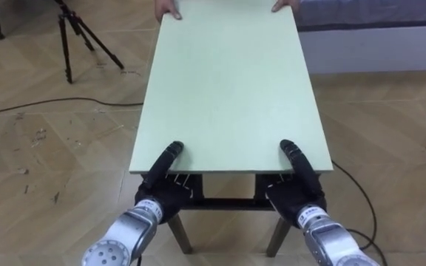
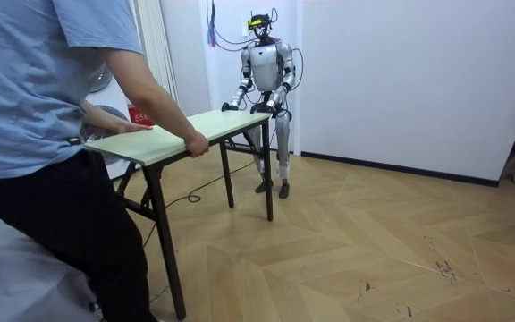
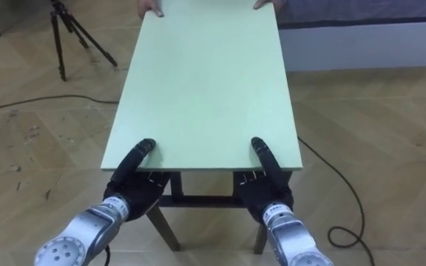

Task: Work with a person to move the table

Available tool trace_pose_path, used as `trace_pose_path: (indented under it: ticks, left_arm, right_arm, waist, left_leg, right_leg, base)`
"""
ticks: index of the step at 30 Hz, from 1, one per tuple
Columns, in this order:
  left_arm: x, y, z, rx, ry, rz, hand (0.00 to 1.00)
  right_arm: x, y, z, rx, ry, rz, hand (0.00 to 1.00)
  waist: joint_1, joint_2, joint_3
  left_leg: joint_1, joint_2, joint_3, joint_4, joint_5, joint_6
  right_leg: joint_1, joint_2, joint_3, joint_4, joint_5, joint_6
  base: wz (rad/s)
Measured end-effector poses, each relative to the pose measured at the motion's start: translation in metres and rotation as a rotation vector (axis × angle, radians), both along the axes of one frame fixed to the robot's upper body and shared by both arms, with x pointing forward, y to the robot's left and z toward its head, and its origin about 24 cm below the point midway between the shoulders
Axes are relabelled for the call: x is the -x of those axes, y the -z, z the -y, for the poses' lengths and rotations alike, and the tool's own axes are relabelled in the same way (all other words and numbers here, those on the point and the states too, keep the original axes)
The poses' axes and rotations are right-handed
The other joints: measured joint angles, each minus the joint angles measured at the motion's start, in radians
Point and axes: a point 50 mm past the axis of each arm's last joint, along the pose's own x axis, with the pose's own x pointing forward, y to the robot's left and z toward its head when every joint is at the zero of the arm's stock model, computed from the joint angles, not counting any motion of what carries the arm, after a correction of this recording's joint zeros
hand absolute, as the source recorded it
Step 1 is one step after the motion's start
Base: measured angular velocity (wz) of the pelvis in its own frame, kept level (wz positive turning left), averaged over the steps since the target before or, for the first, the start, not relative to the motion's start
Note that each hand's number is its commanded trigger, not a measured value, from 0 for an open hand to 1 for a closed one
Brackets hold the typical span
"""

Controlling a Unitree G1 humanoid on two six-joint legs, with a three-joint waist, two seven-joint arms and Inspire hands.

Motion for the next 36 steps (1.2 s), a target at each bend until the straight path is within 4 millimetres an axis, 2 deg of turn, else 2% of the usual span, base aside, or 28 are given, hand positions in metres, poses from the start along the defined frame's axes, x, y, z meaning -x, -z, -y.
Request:
trace_pose_path:
  ticks: [7,21,24,26,28,32,36]
  left_arm:
    - [0.000,0.000,-0.001,-0.030,0.007,0.011,1.00]
    - [0.002,0.002,-0.004,-0.103,0.048,0.107,1.00]
    - [0.005,0.003,-0.005,-0.102,0.046,0.125,1.00]
    - [0.012,0.007,-0.007,-0.097,0.038,0.117,1.00]
    - [0.017,0.009,-0.008,-0.091,0.041,0.111,1.00]
    - [0.027,0.006,-0.007,-0.083,0.046,0.126,1.00]
    - [0.029,0.000,-0.007,-0.084,0.051,0.148,1.00]
  right_arm:
    - [0.000,0.000,-0.001,-0.003,0.001,0.000,1.00]
    - [-0.004,-0.006,-0.001,0.026,-0.011,0.038,1.00]
    - [-0.004,-0.008,-0.001,0.037,-0.017,0.048,1.00]
    - [0.000,-0.006,-0.002,0.035,-0.033,0.036,1.00]
    - [0.005,-0.005,-0.001,0.041,-0.035,0.032,1.00]
    - [0.016,-0.008,0.000,0.041,-0.034,0.049,1.00]
    - [0.018,-0.013,0.001,0.039,-0.032,0.070,1.00]
  waist:
    - [0.000,-0.011,0.0002]
    - [0.005,-0.009,-0.0023]
    - [0.002,-0.005,-0.0071]
    - [-0.001,0.003,-0.0183]
    - [0.002,0.008,-0.0218]
    - [0.005,0.007,-0.0221]
    - [0.003,0.003,-0.0224]
  left_leg:
    - [-0.002,-0.001,0.000,0.001,0.000,0.000]
    - [-0.003,0.000,-0.006,0.009,0.000,0.001]
    - [-0.004,-0.001,-0.006,0.008,0.002,0.003]
    - [-0.003,-0.001,-0.006,0.008,0.002,0.003]
    - [-0.002,-0.001,-0.006,0.008,0.002,0.003]
    - [0.000,-0.001,-0.007,0.006,0.002,0.003]
    - [0.000,-0.001,-0.007,0.005,0.002,0.003]
  right_leg:
    - [-0.003,0.000,0.002,0.000,0.000,0.000]
    - [-0.001,0.000,0.002,0.002,0.000,0.000]
    - [0.001,0.000,0.000,0.002,0.000,0.000]
    - [0.001,0.000,0.001,0.002,0.000,0.000]
    - [0.000,0.000,0.002,0.002,0.000,0.000]
    - [0.002,0.001,0.001,0.002,0.000,0.000]
    - [0.001,0.001,0.003,0.001,0.000,0.000]
  base:
    - [0.00]
    - [0.00]
    - [0.00]
    - [0.00]
    - [0.00]
    - [0.00]
    - [0.00]
